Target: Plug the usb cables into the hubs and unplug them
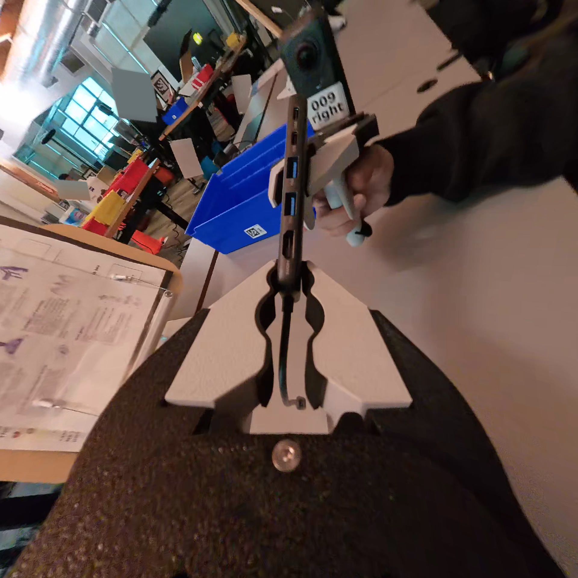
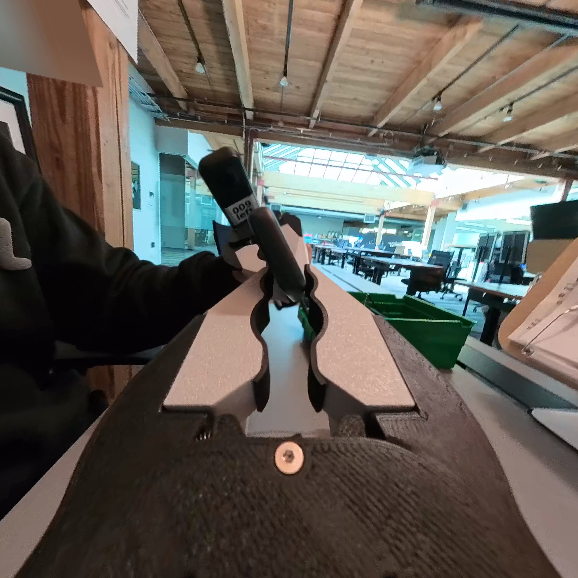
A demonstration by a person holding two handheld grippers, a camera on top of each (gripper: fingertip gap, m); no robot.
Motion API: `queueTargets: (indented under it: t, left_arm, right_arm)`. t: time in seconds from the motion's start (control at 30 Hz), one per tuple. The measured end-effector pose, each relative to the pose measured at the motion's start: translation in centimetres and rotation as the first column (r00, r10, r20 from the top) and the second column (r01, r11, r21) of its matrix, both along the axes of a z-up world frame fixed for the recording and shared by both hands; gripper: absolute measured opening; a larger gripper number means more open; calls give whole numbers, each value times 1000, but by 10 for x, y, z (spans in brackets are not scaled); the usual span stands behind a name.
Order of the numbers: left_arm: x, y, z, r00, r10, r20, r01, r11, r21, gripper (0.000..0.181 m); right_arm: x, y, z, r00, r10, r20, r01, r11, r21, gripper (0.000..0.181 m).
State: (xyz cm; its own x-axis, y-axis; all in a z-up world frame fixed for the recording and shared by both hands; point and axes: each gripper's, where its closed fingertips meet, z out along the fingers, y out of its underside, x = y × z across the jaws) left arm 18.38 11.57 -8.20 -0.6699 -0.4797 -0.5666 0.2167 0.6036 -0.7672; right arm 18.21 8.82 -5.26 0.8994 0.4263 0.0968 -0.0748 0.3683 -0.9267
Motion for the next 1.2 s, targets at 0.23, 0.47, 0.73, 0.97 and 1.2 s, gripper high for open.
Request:
queueTargets:
  t: [0.23, 0.47, 0.73, 0.97, 1.2]
  left_arm:
    - [13, 25, 13, 945, 95, 314, -198, 928, 317, 9]
    - [17, 34, 18, 857, -38, 515, -280, 803, 526, 9]
    - [17, 38, 7, 858, -98, 505, -264, 759, 595, 9]
    - [18, 37, 3, 841, -122, 528, -278, 739, 613, 9]
    - [26, 46, 10, 833, -55, 551, -312, 776, 548, 11]
  right_arm:
    - [13, 9, -7, 989, -12, -145, -1, 996, -90, 48]
    - [14, 13, -15, 969, 41, -244, -89, 978, -187, 66]
    - [19, 22, -28, 980, -38, -198, -12, 969, -246, 60]
    - [19, 24, -32, 980, -45, -191, -8, 963, -268, 46]
    - [22, 29, -28, 981, -125, -145, 79, 954, -290, 46]
